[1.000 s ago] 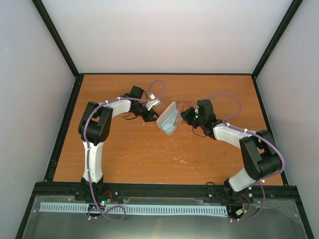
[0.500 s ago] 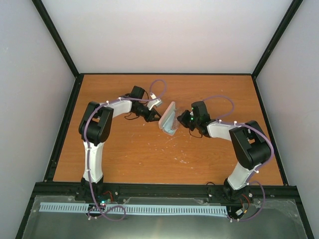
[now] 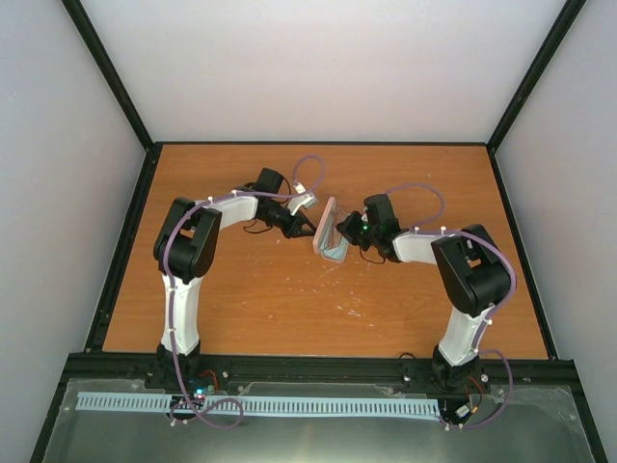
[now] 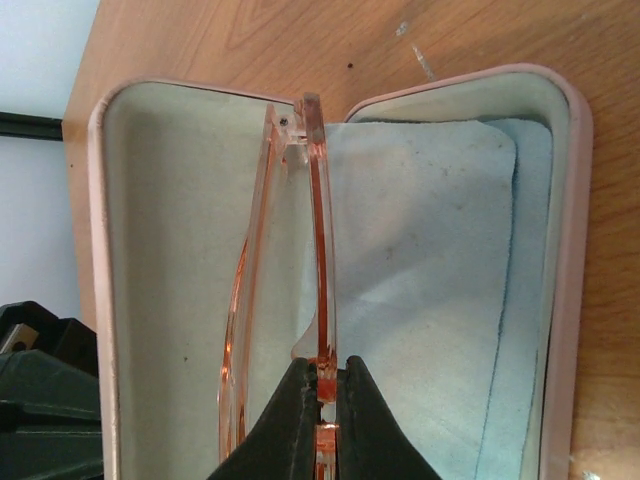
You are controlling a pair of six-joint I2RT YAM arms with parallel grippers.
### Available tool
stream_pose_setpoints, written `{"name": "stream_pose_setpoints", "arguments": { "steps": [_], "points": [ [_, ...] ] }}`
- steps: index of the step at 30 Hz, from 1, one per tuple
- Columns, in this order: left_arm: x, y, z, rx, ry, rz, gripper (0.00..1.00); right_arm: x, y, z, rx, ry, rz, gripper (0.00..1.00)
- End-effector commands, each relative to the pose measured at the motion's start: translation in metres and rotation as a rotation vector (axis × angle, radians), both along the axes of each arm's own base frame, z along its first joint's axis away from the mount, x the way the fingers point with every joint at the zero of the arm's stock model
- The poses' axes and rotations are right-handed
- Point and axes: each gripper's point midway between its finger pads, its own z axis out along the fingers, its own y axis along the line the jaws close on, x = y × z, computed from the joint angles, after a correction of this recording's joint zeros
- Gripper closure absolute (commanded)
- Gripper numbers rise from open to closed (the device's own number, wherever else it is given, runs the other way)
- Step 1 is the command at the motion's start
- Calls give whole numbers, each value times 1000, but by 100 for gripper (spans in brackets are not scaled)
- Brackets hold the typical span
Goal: Organize the sunglasses
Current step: Place the sunglasses in the sunglasses case.
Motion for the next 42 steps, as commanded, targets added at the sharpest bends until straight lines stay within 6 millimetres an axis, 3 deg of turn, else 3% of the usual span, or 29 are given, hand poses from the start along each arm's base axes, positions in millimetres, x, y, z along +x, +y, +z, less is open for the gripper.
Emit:
{"name": "stream_pose_setpoints", "arguments": {
  "steps": [1, 13, 24, 29, 42],
  "points": [
    [-2, -7, 25, -45, -42, -17, 97, 6, 10, 1, 3, -18, 22, 97],
    [-1, -8, 25, -47, -49, -18, 97, -7, 8, -25, -80, 52, 51, 97],
    [-3, -6, 22, -43, -45, -18, 97, -7, 3, -4, -163, -22, 128, 97],
    [-2, -7, 24, -48, -46, -15, 97, -8, -3, 3, -143, -44, 75, 97],
    [-4, -6, 24, -42, -45, -13, 97, 1, 0, 0, -100, -68, 45, 97]
  ]
}}
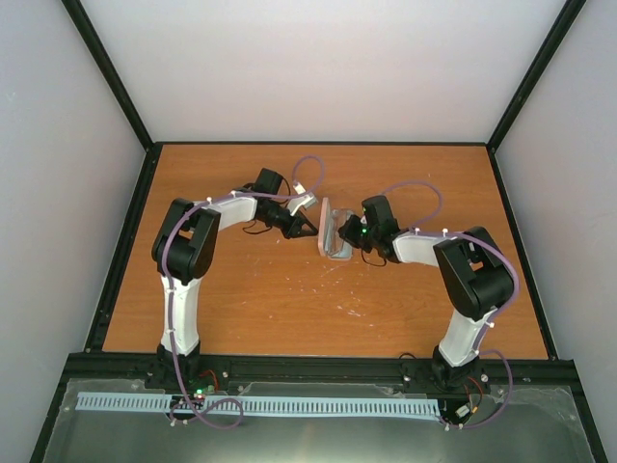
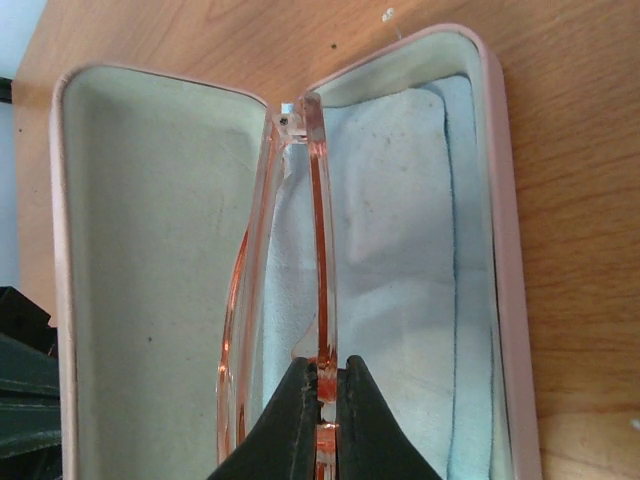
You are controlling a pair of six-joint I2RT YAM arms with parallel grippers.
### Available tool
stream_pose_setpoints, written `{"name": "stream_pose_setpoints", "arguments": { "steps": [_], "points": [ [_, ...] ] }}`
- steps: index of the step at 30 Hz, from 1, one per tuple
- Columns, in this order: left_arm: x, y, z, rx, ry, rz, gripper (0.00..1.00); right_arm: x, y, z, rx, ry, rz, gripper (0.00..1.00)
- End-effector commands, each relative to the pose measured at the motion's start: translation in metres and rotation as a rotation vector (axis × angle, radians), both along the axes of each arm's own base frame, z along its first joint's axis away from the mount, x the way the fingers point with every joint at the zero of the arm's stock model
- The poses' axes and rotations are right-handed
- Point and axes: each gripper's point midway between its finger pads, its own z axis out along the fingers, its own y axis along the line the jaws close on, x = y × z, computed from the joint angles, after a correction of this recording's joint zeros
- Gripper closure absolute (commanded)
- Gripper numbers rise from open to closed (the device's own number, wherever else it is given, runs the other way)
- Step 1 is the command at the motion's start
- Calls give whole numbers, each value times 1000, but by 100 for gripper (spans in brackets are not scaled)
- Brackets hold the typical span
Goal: Organize the sunglasses
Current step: Place the sunglasses in the sunglasses case.
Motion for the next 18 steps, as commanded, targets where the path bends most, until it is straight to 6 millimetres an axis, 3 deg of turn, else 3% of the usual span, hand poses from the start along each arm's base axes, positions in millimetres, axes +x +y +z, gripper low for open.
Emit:
{"name": "stream_pose_setpoints", "arguments": {
  "steps": [1, 6, 13, 18],
  "points": [
    [-2, -6, 23, -37, -37, -12, 97, 12, 6, 8, 19, -49, -5, 97],
    [-1, -6, 21, -32, -39, -13, 97, 12, 9, -1, -1, -11, 27, 97],
    [-1, -6, 20, -31, -35, -12, 96, 2, -2, -16, -82, 39, 31, 96],
    [0, -7, 20, -34, -37, -12, 95, 0, -6, -20, -116, 57, 34, 85]
  ]
}}
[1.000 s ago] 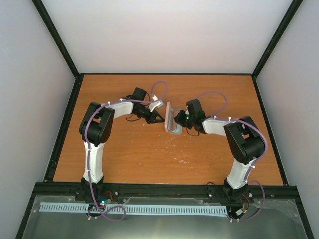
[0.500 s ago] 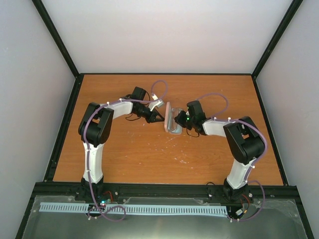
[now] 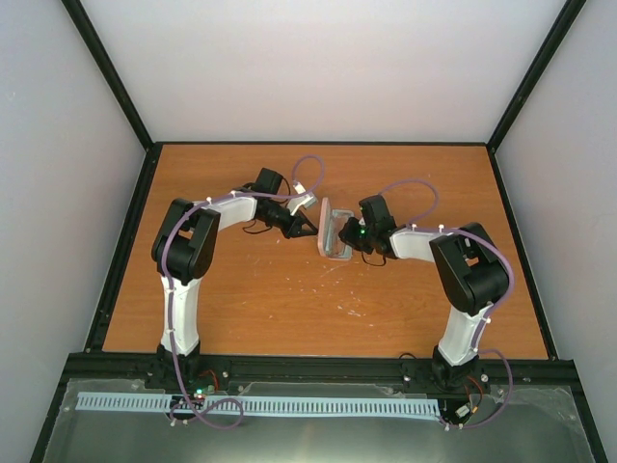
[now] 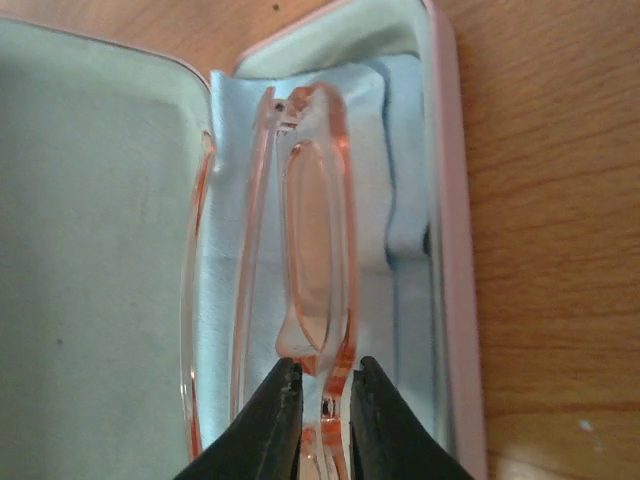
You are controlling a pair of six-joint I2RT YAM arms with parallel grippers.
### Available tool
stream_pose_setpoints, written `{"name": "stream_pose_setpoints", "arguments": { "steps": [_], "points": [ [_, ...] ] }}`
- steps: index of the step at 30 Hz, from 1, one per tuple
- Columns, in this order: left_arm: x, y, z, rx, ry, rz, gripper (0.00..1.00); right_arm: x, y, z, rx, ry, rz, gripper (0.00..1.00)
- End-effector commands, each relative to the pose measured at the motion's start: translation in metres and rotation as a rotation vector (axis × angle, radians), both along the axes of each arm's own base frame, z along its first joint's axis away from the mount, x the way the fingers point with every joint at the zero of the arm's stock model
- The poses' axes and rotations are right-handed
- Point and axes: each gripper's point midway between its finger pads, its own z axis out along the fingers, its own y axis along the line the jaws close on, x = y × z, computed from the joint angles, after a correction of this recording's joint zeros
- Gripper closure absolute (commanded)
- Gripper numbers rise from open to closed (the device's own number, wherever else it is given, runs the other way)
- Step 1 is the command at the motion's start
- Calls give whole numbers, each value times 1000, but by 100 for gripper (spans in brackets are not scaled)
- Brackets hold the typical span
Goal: Organize the sunglasses
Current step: Place the sunglasses in the sunglasses case, then adjust the sunglasses in the sunglasses case.
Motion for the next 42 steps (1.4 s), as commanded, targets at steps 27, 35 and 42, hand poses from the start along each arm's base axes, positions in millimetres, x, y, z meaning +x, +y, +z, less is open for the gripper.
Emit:
{"name": "stream_pose_setpoints", "arguments": {
  "steps": [27, 35, 42],
  "points": [
    [-4, -6, 13, -33, -11, -13, 95, 26, -27, 30, -249, -69, 39, 67],
    [-5, -7, 12, -34, -7, -16, 95, -12, -19, 61, -167, -98, 129, 97],
    [-4, -7, 13, -36, -15, -20, 95, -59, -1, 71, -95, -71, 282, 97]
  ]
}}
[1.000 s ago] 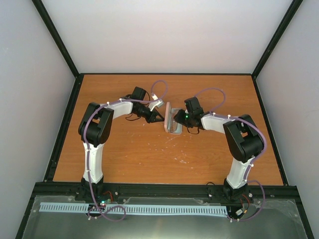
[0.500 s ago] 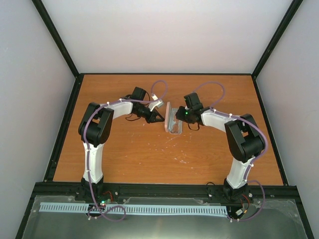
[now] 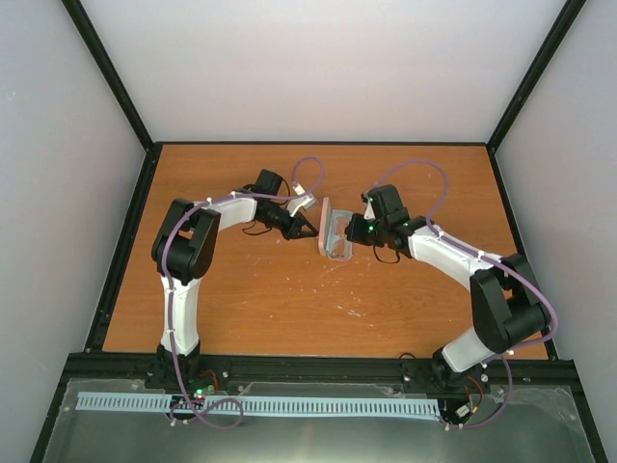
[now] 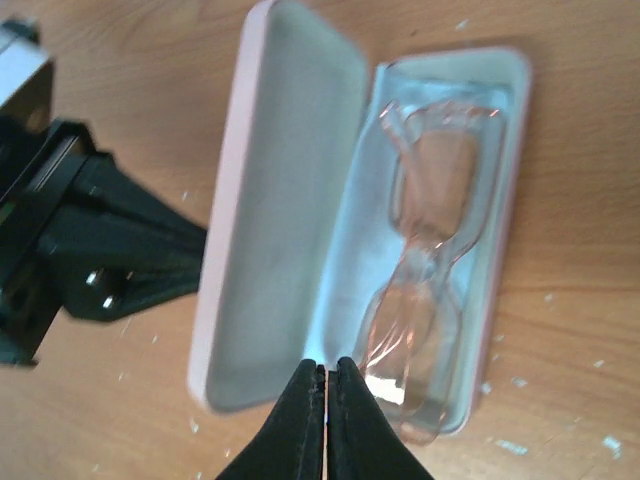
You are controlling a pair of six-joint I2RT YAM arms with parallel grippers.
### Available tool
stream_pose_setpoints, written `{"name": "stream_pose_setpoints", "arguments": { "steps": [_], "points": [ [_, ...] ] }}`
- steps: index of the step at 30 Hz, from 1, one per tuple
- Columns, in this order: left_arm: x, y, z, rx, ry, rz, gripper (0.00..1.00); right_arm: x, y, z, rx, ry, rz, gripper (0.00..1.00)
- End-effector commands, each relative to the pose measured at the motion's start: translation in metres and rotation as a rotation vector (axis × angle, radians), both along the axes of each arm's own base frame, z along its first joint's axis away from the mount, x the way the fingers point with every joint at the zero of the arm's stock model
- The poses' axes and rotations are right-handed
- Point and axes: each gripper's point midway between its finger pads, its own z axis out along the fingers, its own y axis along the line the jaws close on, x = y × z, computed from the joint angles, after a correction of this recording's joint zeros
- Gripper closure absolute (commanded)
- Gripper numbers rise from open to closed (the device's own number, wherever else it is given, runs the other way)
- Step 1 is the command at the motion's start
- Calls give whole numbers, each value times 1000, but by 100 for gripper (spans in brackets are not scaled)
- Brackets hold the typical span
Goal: Organize the sunglasses
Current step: Adjust the sunglasses in the sunglasses case.
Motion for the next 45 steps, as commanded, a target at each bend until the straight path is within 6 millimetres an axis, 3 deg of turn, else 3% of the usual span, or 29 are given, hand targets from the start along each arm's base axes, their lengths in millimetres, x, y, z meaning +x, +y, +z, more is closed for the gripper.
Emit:
{"name": "stream_pose_setpoints", "arguments": {
  "steps": [1, 6, 15, 45],
  "points": [
    [-1, -8, 16, -35, -32, -23, 95, -37, 16, -5, 15, 68, 142, 97],
    [-2, -7, 15, -32, -37, -26, 95, -63, 22, -23, -33, 146, 225, 97],
    [-4, -6, 15, -30, -43, -29, 95, -73, 22, -52, -62, 228, 253, 97],
    [-7, -4, 15, -28, -50, -22, 96, -33, 23, -73, -139, 190, 168, 97]
  ]
}}
